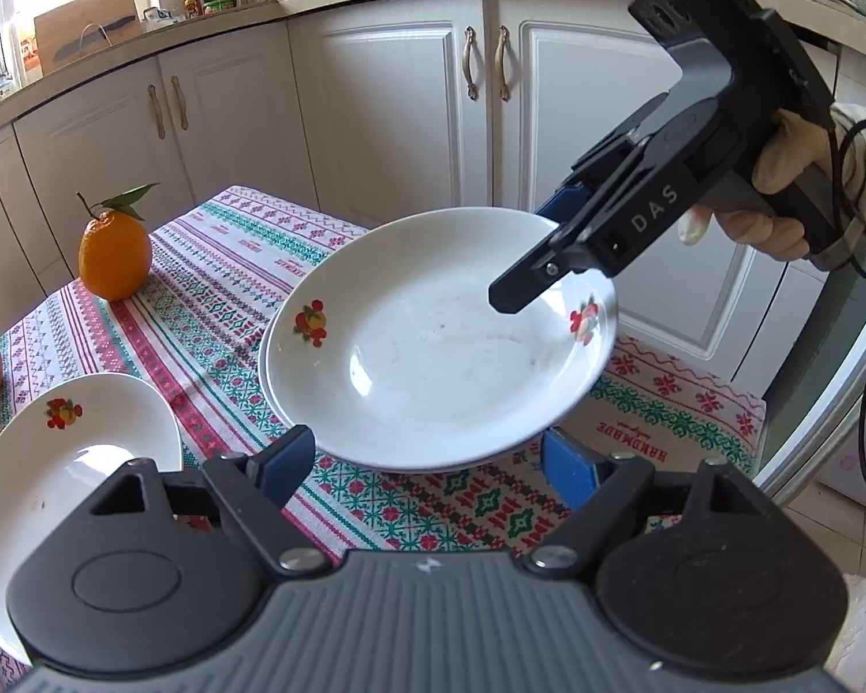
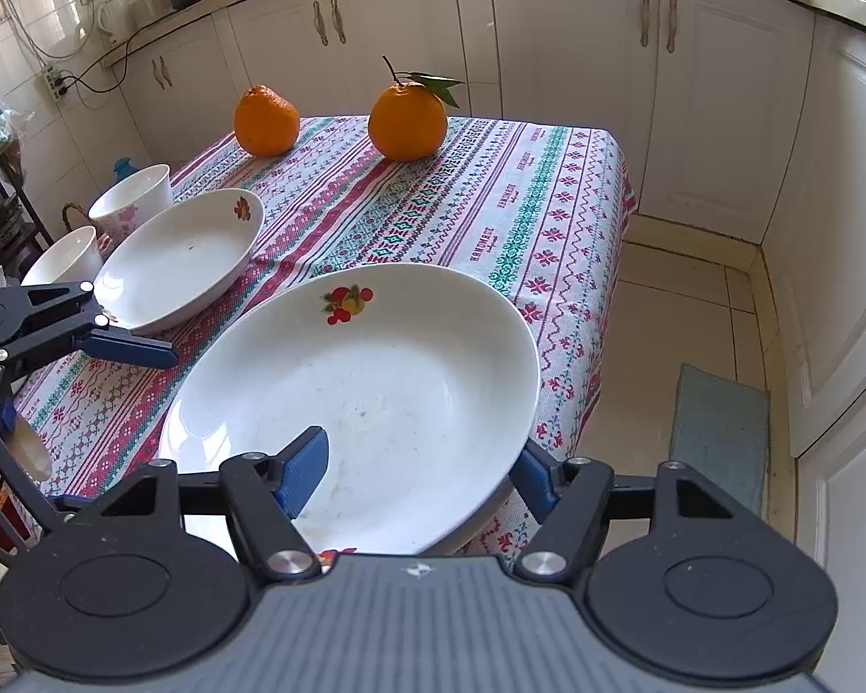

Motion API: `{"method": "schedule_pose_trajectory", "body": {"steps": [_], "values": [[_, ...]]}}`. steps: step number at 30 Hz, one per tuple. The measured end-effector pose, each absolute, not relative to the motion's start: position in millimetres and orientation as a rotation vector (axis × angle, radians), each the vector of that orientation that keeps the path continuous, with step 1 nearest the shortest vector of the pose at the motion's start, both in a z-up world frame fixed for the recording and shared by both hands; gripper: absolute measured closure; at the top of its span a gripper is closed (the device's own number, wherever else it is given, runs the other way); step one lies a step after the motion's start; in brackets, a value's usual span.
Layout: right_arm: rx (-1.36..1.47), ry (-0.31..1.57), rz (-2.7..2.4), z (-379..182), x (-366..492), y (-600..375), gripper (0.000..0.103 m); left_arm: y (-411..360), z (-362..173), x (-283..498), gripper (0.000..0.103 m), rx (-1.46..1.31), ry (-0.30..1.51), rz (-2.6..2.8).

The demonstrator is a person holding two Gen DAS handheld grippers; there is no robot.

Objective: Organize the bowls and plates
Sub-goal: 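Lower the large plate onto the stained plate and open the right gripper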

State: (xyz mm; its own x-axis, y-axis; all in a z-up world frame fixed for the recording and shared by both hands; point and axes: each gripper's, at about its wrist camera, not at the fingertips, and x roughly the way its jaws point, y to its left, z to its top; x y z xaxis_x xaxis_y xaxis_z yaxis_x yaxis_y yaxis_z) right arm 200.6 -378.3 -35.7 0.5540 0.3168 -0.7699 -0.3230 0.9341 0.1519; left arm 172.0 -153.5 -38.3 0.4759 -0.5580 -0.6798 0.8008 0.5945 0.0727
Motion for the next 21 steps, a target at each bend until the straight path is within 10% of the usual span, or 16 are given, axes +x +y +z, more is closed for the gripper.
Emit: {"method": "schedule_pose_trajectory", "body": {"steps": [21], "values": [[-0.174,0.831,0.361,-17,168,-341,0.000,-107,-13,146,0.012,0.222,0.602,-0.641]]}}
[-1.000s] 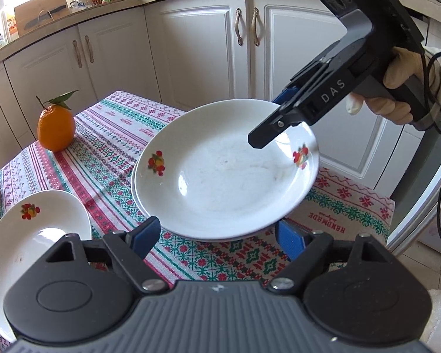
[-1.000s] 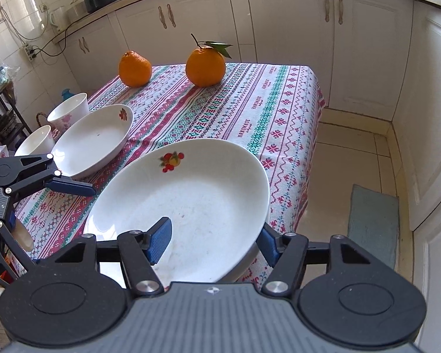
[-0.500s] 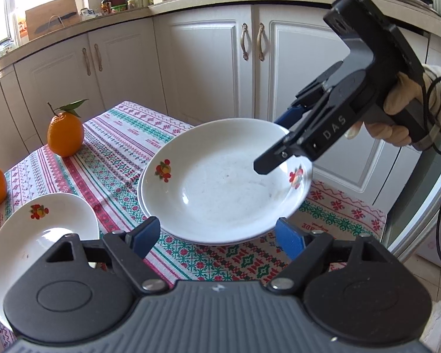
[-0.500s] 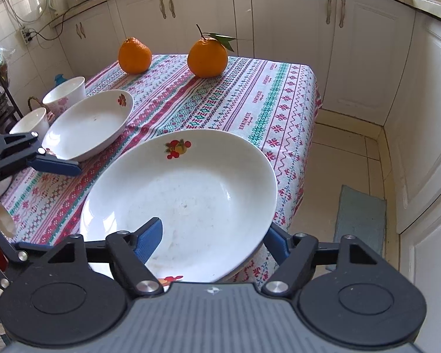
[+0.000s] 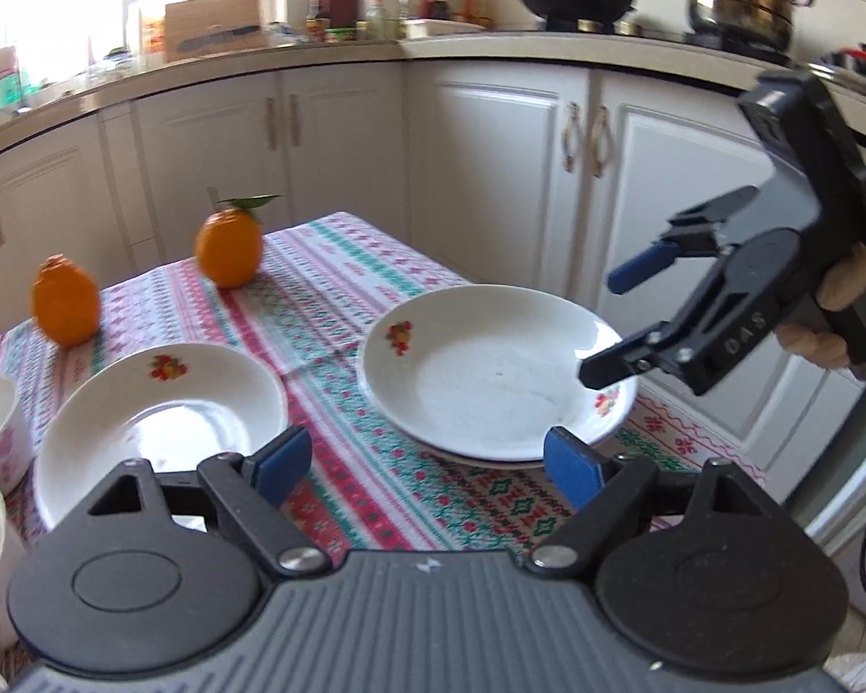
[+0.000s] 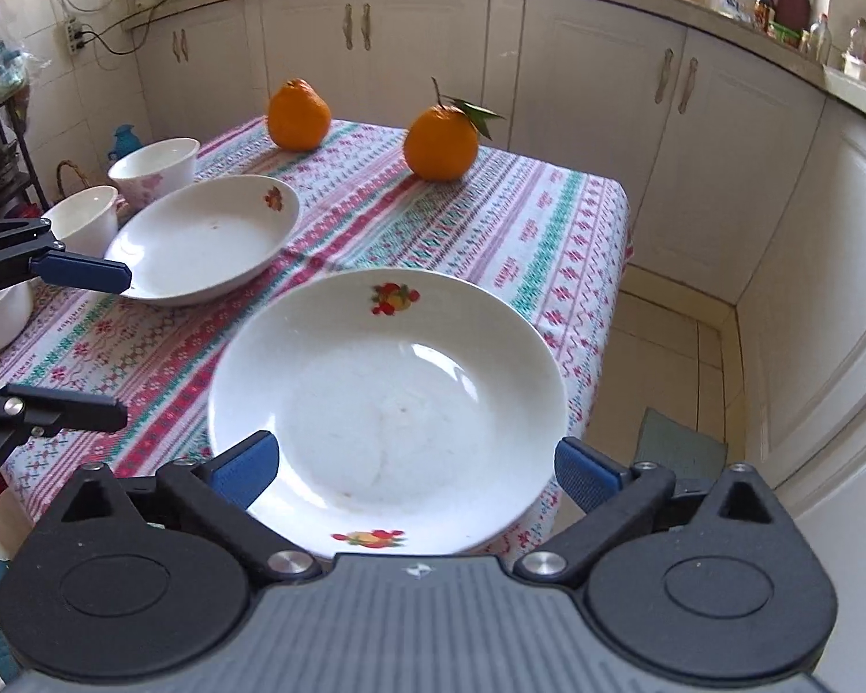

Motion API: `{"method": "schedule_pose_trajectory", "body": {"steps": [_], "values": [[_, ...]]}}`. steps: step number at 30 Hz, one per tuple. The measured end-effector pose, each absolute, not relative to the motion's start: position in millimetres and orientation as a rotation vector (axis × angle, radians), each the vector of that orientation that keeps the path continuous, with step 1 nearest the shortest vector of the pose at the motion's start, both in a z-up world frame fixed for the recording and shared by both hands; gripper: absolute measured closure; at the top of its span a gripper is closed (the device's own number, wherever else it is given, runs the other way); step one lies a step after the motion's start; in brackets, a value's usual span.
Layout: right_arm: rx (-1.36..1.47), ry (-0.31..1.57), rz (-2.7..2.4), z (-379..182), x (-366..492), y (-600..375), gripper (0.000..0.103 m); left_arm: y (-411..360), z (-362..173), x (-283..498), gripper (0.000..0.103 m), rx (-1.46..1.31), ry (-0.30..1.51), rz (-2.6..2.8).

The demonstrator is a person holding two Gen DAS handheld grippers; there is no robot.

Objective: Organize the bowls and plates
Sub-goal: 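Lower the large plate onto the stained plate and open the right gripper, then withdraw the right gripper from the stacked plates, then move the right gripper to the flower-print white plate and close on its rim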

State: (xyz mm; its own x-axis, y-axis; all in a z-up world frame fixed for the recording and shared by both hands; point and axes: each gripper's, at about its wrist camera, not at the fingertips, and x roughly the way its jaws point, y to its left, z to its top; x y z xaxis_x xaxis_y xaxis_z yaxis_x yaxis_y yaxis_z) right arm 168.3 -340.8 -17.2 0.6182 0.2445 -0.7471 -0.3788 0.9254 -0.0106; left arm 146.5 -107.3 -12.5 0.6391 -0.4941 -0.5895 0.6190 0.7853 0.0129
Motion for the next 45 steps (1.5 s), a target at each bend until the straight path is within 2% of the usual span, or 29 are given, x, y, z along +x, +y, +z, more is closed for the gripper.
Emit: {"method": "schedule_pose_trajectory", "body": {"steps": [10,15,23,29,43,45], "values": [[-0.247,0.773,0.451,-5,166,-302,0.000,-63,-44,161,0.011,0.139,0.690,-0.256],[-0.267,0.764,0.482,-3,172,-287,0.000,-57,-63,171,0.008,0.119,0.721,-0.209],[-0.305,0.761,0.519,-3,184,-272,0.000,-59,-79,184,0.008,0.098,0.741,-0.176],[-0.323,0.769,0.563,-7,203,-261,0.000,-59,-84,188,0.000,0.071,0.718,-0.147],[-0.366,0.770,0.738,-10,265,-226,0.000,-57,-83,193,0.001,0.049,0.709,-0.090],[-0.359,0.775,0.763,-9,279,-223,0.000,-56,-82,194,0.004,0.048,0.710,-0.097]]}}
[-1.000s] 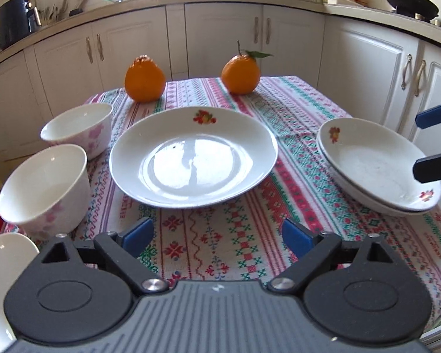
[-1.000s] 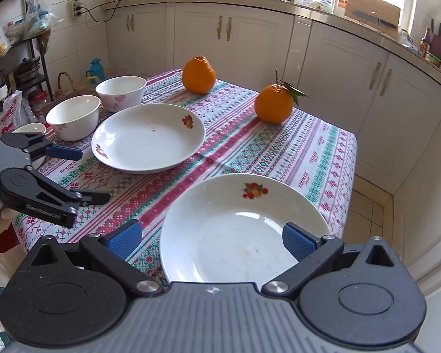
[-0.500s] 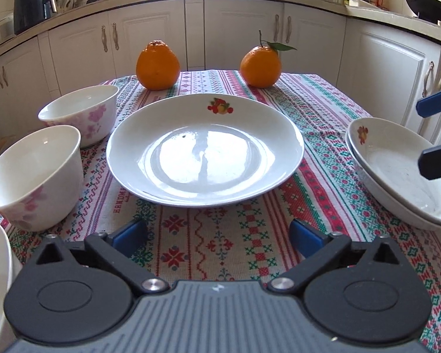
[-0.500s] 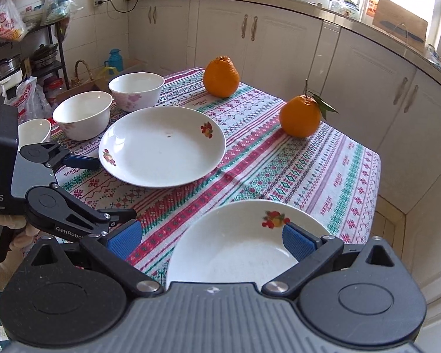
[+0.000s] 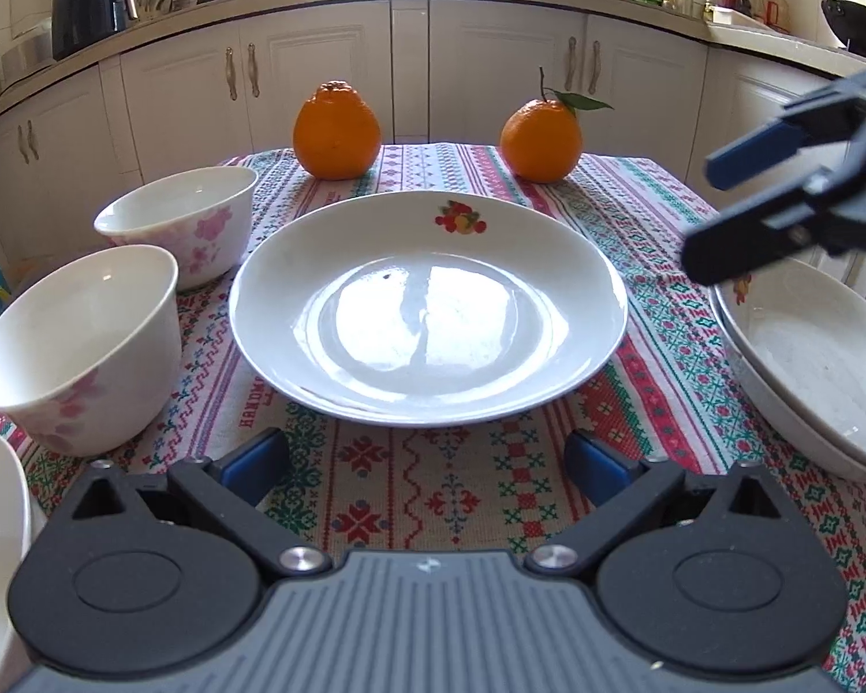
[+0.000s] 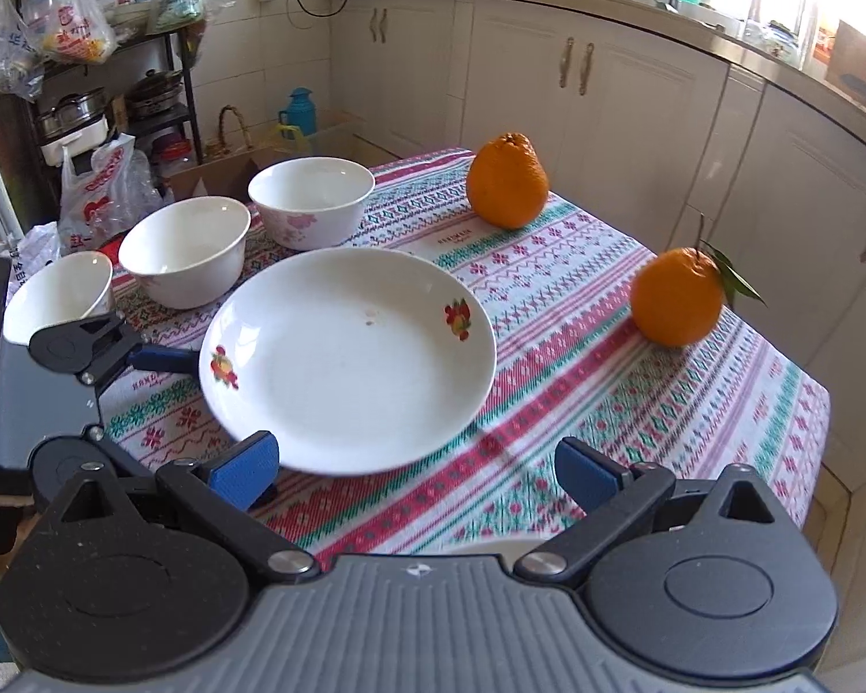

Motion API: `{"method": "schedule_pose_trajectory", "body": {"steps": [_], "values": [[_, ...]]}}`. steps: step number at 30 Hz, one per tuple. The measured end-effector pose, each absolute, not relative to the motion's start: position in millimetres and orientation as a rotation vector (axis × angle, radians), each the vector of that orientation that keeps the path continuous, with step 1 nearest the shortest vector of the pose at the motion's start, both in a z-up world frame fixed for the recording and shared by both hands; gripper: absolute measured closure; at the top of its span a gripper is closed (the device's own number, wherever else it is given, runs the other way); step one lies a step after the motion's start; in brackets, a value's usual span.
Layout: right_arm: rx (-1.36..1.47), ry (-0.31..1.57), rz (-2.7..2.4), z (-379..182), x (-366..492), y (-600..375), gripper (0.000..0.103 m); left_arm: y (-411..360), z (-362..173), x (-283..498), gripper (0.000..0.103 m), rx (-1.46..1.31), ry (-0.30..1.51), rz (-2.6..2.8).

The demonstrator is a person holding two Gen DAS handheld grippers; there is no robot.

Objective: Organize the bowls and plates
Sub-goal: 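Move the right gripper to the flower-print white plate and close on its rim, then lift the flower-print plate with the right gripper and carry it toward the plate stack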

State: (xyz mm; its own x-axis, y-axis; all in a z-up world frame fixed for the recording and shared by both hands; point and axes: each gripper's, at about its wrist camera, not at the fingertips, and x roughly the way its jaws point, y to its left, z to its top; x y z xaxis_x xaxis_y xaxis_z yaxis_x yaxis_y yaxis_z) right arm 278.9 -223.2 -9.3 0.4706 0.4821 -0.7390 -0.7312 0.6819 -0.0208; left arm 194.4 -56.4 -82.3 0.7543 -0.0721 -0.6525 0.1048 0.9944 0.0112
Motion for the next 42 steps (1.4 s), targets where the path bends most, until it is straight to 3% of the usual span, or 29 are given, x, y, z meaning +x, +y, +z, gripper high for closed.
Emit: {"method": "schedule_pose_trajectory", "body": {"steps": [11,15,18,23,31,42], "values": [[-0.370,0.805,0.909,-15,341,-189,0.001,-49,-76,196,0.025,0.042,0.720,-0.102],[-0.384,0.823,0.939,-21,364,-174,0.008,-49,-75,196,0.026,0.043,0.724,-0.112],[-0.394,0.861,0.963,-30,384,-165,0.021,-50,-75,198,0.027,0.051,0.722,-0.122],[-0.366,0.909,0.989,-41,413,-156,0.025,-49,-76,200,0.028,0.054,0.722,-0.137],[-0.297,0.975,1.057,-58,441,-144,0.042,-48,-77,201,0.028,0.056,0.719,-0.147],[-0.252,1.033,1.132,-70,448,-141,0.046,-48,-77,200,0.028,0.060,0.712,-0.147]]}}
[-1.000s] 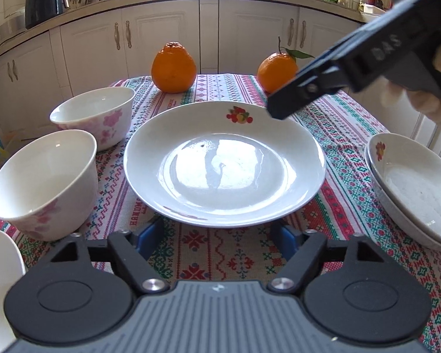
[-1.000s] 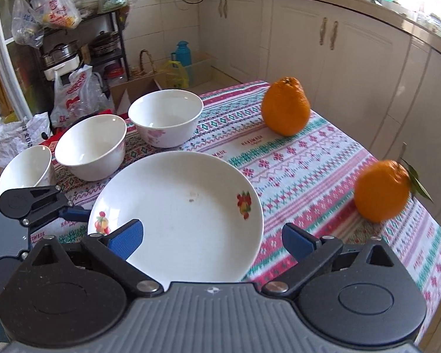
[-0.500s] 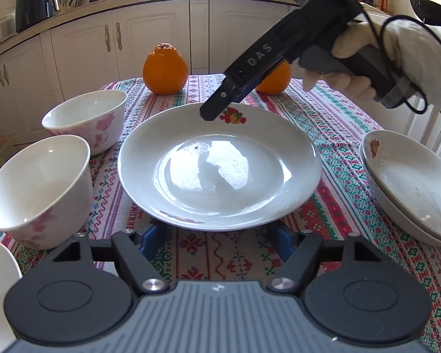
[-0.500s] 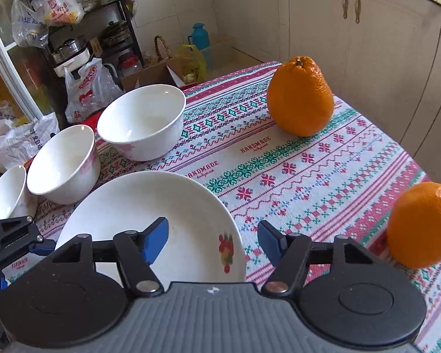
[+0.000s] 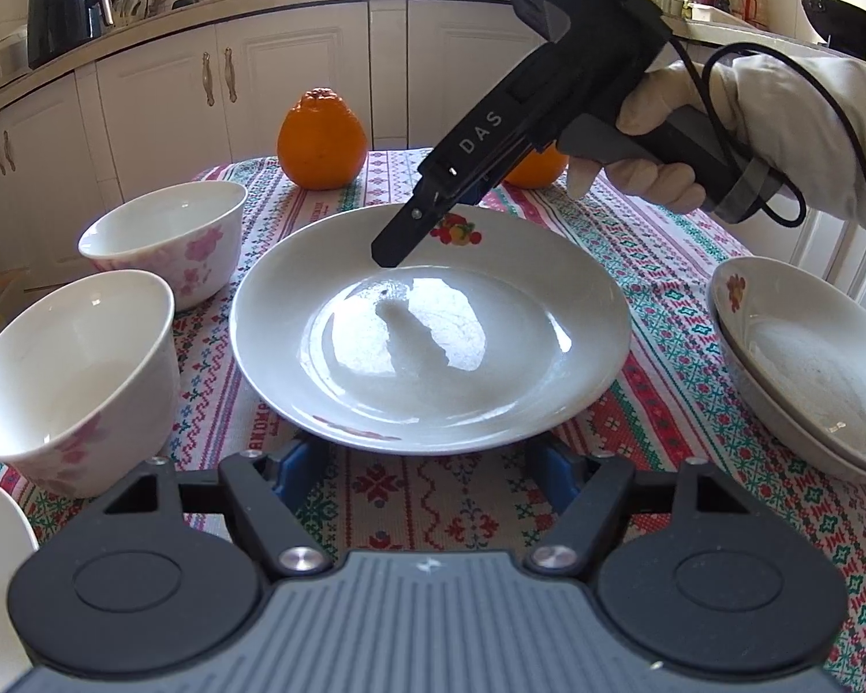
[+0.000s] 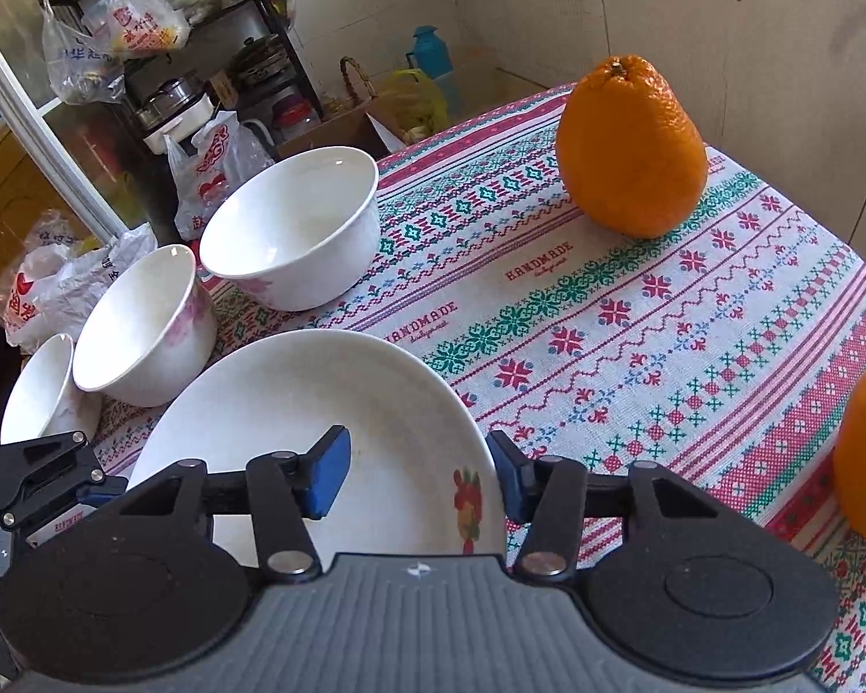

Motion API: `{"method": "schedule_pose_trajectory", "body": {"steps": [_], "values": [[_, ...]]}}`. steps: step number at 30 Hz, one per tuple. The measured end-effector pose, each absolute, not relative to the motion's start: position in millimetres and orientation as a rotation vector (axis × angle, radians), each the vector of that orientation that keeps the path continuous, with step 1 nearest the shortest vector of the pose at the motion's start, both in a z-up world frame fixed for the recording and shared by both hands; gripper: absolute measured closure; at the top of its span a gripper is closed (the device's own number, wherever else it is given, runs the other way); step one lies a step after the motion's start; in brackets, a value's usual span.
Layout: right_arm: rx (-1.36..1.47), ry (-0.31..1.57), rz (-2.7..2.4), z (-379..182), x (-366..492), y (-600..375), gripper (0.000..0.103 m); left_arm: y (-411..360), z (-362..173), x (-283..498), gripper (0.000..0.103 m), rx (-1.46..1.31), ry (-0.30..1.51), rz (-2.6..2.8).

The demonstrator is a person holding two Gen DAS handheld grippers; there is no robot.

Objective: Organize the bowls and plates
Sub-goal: 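Lift the flower-print plate with the right gripper and carry it toward the plate stack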

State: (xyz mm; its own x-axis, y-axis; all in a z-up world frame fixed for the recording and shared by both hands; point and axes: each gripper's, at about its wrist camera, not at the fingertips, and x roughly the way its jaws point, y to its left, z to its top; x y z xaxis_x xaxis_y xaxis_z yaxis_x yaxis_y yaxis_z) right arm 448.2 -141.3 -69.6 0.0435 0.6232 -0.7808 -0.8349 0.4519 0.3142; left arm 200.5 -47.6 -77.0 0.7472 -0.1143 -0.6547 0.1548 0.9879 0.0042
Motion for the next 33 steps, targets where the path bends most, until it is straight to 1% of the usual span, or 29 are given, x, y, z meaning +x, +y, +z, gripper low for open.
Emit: {"method": "schedule_pose_trajectory", "body": {"steps": [19,33], "values": [[-0.233,1.028,1.098,-59,433,-153,0.045,-40,-73,200,0.028,0.084,0.731,-0.212],[-0.209,0.999,1.059,-38,402,-180,0.044,-49,-51,182,0.028,0.144,0.704,-0.259]]}}
